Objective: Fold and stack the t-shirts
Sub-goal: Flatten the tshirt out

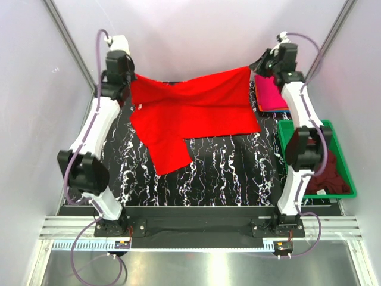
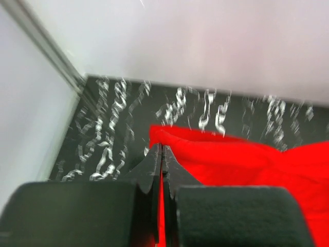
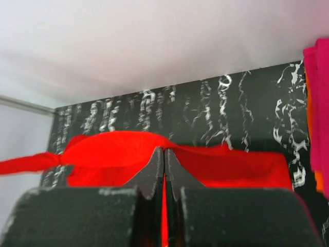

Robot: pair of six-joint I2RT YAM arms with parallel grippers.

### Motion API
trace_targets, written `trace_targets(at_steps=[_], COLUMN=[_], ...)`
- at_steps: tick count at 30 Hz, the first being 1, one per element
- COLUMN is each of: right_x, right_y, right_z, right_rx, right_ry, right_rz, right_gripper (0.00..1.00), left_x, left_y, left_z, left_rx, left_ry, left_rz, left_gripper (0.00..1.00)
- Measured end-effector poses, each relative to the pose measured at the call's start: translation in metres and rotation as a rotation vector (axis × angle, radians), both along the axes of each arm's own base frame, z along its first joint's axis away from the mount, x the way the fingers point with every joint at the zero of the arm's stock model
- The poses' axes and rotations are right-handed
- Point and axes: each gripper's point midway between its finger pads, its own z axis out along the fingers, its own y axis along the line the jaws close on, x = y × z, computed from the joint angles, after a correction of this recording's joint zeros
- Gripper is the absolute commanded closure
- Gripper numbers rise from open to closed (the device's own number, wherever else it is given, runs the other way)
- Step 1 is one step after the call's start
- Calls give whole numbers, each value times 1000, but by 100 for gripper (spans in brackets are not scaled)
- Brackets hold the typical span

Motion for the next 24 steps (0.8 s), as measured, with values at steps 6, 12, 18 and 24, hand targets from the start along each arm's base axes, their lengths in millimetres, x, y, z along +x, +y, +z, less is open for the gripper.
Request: trace_targets(at_steps=[6, 12, 18, 24], right_x=[-102, -280, -427, -486], right_y=[4, 3, 9, 17], right_z=[134, 277, 334, 324], right_rx=[42, 146, 248, 244], right_ry=[-166, -499, -691, -641], right_rz=[22, 25, 86, 140], right_gripper=[100, 100, 100, 100], left_x=[-92, -286, -439, -479], left_y=[11, 45, 74, 67], left_z=[166, 308, 356, 373], left_rx=[-55, -174, -287, -314], left_ry=[-323, -740, -999, -1009], left_rz=[38, 34, -12, -110], left_gripper=[100, 100, 100, 100])
